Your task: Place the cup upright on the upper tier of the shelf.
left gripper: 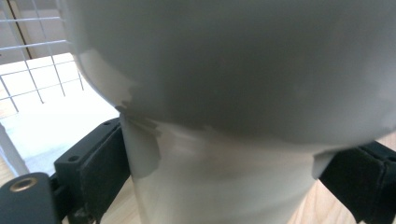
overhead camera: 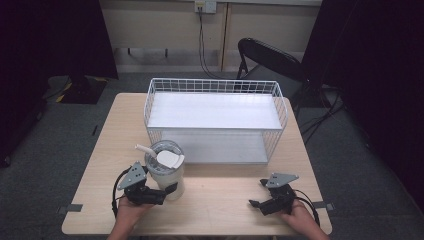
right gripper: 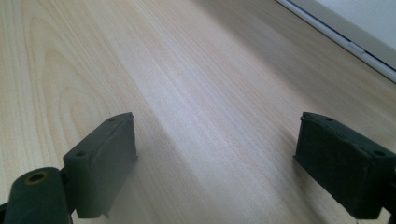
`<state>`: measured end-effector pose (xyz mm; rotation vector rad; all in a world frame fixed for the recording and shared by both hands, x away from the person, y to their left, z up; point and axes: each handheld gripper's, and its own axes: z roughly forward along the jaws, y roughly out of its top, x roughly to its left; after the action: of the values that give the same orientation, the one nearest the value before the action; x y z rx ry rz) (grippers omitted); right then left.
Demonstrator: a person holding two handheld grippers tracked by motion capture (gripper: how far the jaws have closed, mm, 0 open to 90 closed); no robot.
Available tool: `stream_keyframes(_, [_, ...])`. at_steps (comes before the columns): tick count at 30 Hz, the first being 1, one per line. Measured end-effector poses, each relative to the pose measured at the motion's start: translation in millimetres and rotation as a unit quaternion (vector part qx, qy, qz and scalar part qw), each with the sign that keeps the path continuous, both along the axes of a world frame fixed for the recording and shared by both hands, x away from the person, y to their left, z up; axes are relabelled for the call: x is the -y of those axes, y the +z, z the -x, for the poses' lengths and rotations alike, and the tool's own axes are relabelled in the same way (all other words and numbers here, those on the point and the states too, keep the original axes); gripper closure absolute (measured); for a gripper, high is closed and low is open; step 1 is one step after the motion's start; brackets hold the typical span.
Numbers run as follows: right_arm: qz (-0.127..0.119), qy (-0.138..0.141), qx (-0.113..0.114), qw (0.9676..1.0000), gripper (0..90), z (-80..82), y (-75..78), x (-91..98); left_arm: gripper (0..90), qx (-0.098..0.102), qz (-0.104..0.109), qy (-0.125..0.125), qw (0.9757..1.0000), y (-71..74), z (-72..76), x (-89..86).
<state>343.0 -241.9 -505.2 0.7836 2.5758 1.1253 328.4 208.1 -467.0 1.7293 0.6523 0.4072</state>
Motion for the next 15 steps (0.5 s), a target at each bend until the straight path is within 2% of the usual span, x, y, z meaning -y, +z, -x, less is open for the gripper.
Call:
stream_keyframes(7, [0.000,0.000,0.000,1.0000,11.7,0.0,0.0,0.0,7.5,0.028,0.022,0.004,0.9994,-1.2,-3.8,6.6])
stream_keyframes(8, [0.000,0.000,0.000,1.0000,11.7,0.0,0.0,0.0,7.6,0.030,0.030,0.006,0.9991,-1.5,-4.3,8.1])
stream_keyframes(11, [0.001,0.000,0.000,1.0000,11.7,0.0,0.1,0.1,8.8,0.044,0.026,0.008,0.9987,-2.6,-3.6,8.8])
stream_keyframes(13, [0.000,0.000,0.000,1.0000,11.7,0.0,0.0,0.0,9.3,0.043,0.025,0.007,0.9988,-1.9,-2.2,9.0])
stream_keyframes(15, [0.000,0.000,0.000,1.0000,11.7,0.0,0.0,0.0,9.6,0.045,0.015,0.005,0.9989,-0.1,-2.3,8.7])
